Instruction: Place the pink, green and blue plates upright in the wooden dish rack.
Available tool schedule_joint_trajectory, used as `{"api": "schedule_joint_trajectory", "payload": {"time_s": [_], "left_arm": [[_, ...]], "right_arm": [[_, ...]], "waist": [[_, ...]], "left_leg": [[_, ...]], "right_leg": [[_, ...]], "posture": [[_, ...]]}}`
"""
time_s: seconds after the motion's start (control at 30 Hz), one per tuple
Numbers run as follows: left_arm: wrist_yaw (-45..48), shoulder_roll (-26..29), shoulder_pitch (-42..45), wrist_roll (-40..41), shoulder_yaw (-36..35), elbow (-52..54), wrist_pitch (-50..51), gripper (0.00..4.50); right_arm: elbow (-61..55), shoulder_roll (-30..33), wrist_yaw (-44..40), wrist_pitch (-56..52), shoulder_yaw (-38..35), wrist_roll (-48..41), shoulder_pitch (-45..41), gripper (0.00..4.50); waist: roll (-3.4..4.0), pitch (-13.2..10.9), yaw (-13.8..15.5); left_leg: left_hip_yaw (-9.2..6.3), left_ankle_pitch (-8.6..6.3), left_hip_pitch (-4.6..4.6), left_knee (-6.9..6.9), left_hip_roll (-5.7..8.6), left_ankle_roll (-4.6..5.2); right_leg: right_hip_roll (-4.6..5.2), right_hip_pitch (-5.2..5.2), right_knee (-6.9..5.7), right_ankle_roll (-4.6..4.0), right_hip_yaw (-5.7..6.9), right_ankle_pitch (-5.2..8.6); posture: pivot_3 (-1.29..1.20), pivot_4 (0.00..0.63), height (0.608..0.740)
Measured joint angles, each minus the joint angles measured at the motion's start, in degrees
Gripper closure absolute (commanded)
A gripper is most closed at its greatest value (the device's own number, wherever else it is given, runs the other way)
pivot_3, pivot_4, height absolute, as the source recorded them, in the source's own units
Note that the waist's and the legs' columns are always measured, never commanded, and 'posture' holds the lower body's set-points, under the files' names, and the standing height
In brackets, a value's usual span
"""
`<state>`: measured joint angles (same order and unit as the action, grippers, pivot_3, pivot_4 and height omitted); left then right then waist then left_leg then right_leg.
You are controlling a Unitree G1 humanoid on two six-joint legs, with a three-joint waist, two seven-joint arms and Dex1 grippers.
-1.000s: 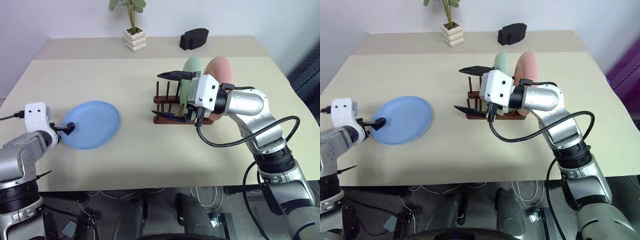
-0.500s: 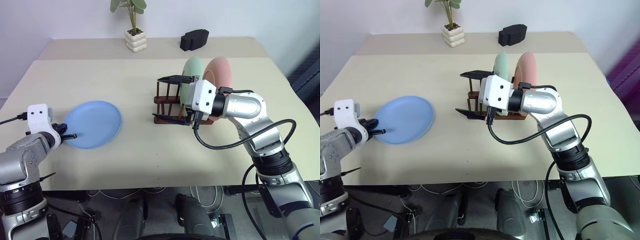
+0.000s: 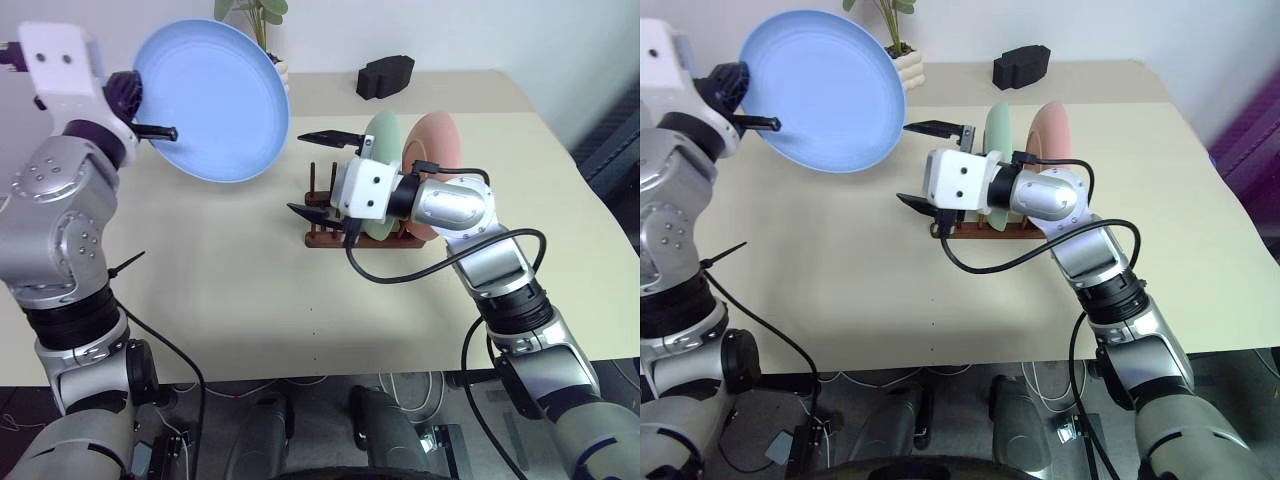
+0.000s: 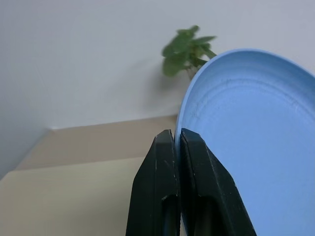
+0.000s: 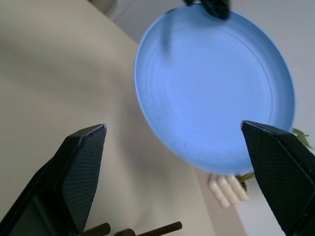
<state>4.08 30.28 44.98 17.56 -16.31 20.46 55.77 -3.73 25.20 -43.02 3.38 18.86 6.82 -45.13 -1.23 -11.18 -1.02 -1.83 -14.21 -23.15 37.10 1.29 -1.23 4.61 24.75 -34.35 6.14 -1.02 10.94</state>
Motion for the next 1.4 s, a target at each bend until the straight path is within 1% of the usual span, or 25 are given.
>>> {"api": "schedule_joint_trajectory", "payload": {"time_s": [0.13, 0.3, 0.5, 0.6, 0.67, 0.73, 0.83, 0.97, 1.03, 1.13, 1.27, 1.33, 1.37, 1.4], "left_arm": [[0.52, 0.08, 2.12, -0.16, 2.33, 0.25, 1.63, 4.44], [1.3, -1.07, 3.46, 1.53, 2.68, 2.63, 5.32, 4.44], [2.53, -1.52, 4.55, 3.99, 3.27, 5.82, 9.33, 4.44], [3.23, -1.52, 4.57, 5.34, 3.27, 8.04, 11.51, 4.5], [3.31, -1.49, 4.57, 5.72, 3.24, 9.19, 12.39, 4.5], [3.35, -1.25, 4.56, 5.74, 3.0, 9.27, 12.79, 4.5], [3.41, -0.94, 4.49, 5.71, 2.2, 9.27, 12.97, 4.5], [3.22, -0.63, 4.01, 5.48, 1.33, 8.87, 13.08, 4.5], [3.14, -1.67, 3.39, 5.59, 0.13, 8.85, 12.45, 4.5], [3.14, -3.92, 2.99, 6.49, -2.38, 8.73, 11.88, 3.52], [2.9, -5.04, 3.02, 7.43, -4.61, 8.81, 10.25, 1.56], [2.45, -7.23, 3.29, 8.69, -7.77, 8.71, 7.43, 0.5], [1.96, -8.36, 3.89, 9.56, -9.88, 8.61, 5.73, 0.06], [1.45, -8.73, 4.79, 10.23, -12.17, 8.53, 3.43, 0.01]], "right_arm": [[1.96, -1.7, 1.95, 3.35, 1.34, 4.18, -0.96, 0.0], [5.21, -2.89, 3.45, 7.06, 3.46, 8.29, -1.19, 0.0], [8.74, -4.36, 4.81, 9.6, 4.52, 11.19, -1.46, 0.0], [10.81, -4.78, 5.43, 10.01, 4.88, 12.66, -2.16, 0.83], [11.35, -5.03, 5.53, 10.21, 5.13, 13.18, -2.22, 1.76], [11.67, -5.21, 5.57, 10.7, 5.13, 13.24, -2.25, 2.89], [11.83, -5.53, 5.9, 11.22, 5.11, 13.33, -2.28, 4.44], [11.84, -5.76, 6.5, 11.93, 5.13, 13.74, -2.54, 4.44], [11.84, -5.92, 6.62, 11.96, 5.13, 14.21, -2.54, 4.44], [11.84, -6.13, 6.67, 12.05, 5.15, 14.59, -2.53, 4.5], [11.94, -6.11, 7.18, 12.16, 5.29, 15.58, -2.52, 4.5], [11.95, -6.13, 7.5, 12.31, 5.29, 15.7, -2.52, 4.5], [11.95, -6.11, 7.74, 12.36, 5.26, 15.79, -2.52, 4.5], [11.95, -6.19, 7.84, 12.39, 5.26, 15.91, -2.52, 4.5]], "waist": [[0.0, 0.0, 0.03], [0.0, 0.0, 0.02], [-0.01, -0.01, 0.0], [0.0, -0.01, -0.04], [-0.01, -0.01, -0.04], [0.0, -0.01, -0.04], [0.0, -0.01, -0.04], [0.0, -0.01, -0.08], [0.0, -0.01, 0.01], [-0.01, -0.01, 0.04], [0.0, -0.01, 0.0], [-0.01, -0.01, -0.01], [-0.01, -0.01, -0.01], [-0.03, -0.02, -0.08]], "left_leg": [[-0.01, 0.0, -0.02, 0.01, 0.0, 0.0], [-0.02, 0.01, -0.02, 0.02, 0.0, -0.01], [-0.04, 0.02, -0.03, 0.03, 0.0, -0.03], [-0.04, 0.03, -0.03, 0.03, 0.01, -0.04], [-0.05, 0.03, -0.02, 0.02, 0.0, -0.05], [-0.06, 0.04, -0.02, 0.03, 0.0, -0.06], [-0.06, 0.04, -0.02, 0.02, 0.0, -0.06], [-0.06, 0.04, -0.02, 0.02, 0.01, -0.07], [-0.06, 0.05, -0.02, 0.03, 0.01, -0.07], [-0.08, 0.05, -0.03, 0.04, 0.01, -0.09], [-0.07, 0.05, -0.02, 0.04, 0.01, -0.09], [-0.07, 0.06, -0.02, 0.03, 0.0, -0.09], [-0.07, 0.06, -0.03, 0.03, 0.0, -0.1], [-0.07, 0.06, -0.03, 0.03, 0.0, -0.1]], "right_leg": [[-0.01, 0.0, 0.0, 0.0, 0.0, 0.0], [0.0, 0.0, -0.01, 0.0, 0.0, 0.0], [-0.01, 0.0, -0.02, 0.0, 0.0, 0.0], [-0.02, 0.0, -0.02, 0.0, 0.0, 0.0], [-0.02, 0.01, -0.03, 0.0, 0.0, 0.0], [-0.03, 0.01, -0.04, 0.0, 0.0, 0.0], [-0.03, 0.01, -0.04, 0.0, 0.0, 0.0], [-0.04, 0.01, -0.06, 0.0, 0.0, 0.0], [-0.03, 0.01, -0.06, 0.0, -0.01, 0.0], [-0.03, 0.01, -0.06, 0.0, 0.0, 0.0], [-0.03, 0.01, -0.07, 0.0, 0.0, 0.0], [-0.03, 0.02, -0.07, 0.0, 0.0, 0.0], [-0.03, 0.02, -0.07, 0.0, 0.0, 0.0], [-0.03, 0.04, -0.07, -0.01, 0.0, 0.0]], "posture": [[0.0, 0.15, 0.736], [0.0, 0.15, 0.736], [0.0, 0.15, 0.736], [0.0, 0.15, 0.736], [0.0, 0.15, 0.736], [0.0, 0.15, 0.736], [0.0, 0.15, 0.736], [0.0, 0.15, 0.736], [0.0, 0.15, 0.736], [0.0, 0.15, 0.736], [0.0, 0.15, 0.736], [0.0, 0.15, 0.736], [0.0, 0.15, 0.736], [0.0, 0.15, 0.736]]}}
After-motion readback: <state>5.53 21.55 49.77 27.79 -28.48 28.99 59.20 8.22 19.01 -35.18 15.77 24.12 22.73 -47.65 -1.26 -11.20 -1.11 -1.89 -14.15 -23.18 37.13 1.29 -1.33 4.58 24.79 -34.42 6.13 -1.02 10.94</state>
